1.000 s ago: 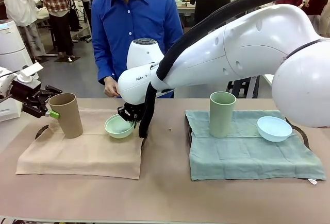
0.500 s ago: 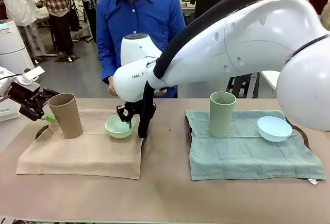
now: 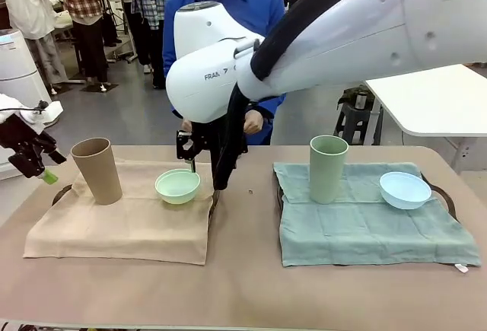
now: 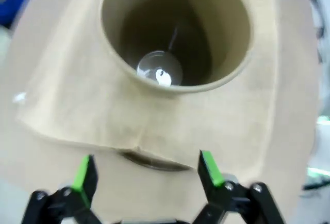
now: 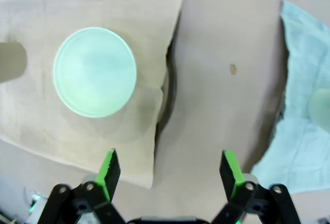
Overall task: Set up a tray with a mat and arrange the tableware.
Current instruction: Place the Picnic Bowl and Reusable plastic cup back onto the Handle tray in front of the human's position.
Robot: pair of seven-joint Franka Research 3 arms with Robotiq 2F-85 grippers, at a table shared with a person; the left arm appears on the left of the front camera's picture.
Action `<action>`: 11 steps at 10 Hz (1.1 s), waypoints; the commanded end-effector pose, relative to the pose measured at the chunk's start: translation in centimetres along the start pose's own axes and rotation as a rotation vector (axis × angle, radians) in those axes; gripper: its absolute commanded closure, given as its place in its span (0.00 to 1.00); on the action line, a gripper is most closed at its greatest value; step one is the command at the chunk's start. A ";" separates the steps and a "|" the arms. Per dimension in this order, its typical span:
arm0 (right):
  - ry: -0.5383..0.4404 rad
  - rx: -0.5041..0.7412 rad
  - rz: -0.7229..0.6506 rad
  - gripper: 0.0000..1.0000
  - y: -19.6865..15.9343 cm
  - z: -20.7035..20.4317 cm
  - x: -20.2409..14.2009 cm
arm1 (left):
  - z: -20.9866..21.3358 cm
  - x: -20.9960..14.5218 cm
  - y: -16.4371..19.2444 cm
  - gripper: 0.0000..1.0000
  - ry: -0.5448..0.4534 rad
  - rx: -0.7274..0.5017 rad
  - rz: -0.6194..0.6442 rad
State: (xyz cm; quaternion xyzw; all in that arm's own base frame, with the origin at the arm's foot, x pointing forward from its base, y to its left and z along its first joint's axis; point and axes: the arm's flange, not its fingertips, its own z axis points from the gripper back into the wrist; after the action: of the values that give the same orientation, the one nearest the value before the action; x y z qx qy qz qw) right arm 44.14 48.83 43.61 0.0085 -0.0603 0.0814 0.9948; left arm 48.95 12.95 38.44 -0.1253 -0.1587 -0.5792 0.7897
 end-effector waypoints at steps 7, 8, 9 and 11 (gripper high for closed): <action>-0.039 -0.127 -0.181 0.00 -7.2 9.3 -7.7 | 10.0 8.8 -10.4 0.00 0.174 0.128 0.541; -0.055 -0.114 -0.189 0.00 -7.4 10.8 -8.5 | 12.2 10.5 -11.7 0.00 0.120 0.139 0.528; -0.067 -0.106 -0.193 0.00 -7.3 11.8 -9.1 | 13.7 11.9 -12.6 0.00 0.096 0.161 0.513; -0.067 -0.072 -0.195 0.00 -7.3 12.3 -9.4 | 15.2 14.1 -13.4 0.00 0.089 0.232 0.522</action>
State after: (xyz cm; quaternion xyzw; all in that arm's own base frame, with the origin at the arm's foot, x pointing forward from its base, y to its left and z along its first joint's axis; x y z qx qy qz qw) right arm 34.90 40.45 55.93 -0.0321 -0.1009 -0.0058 0.9944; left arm 38.08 2.91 58.46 -0.0562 -0.1460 -0.3539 0.9221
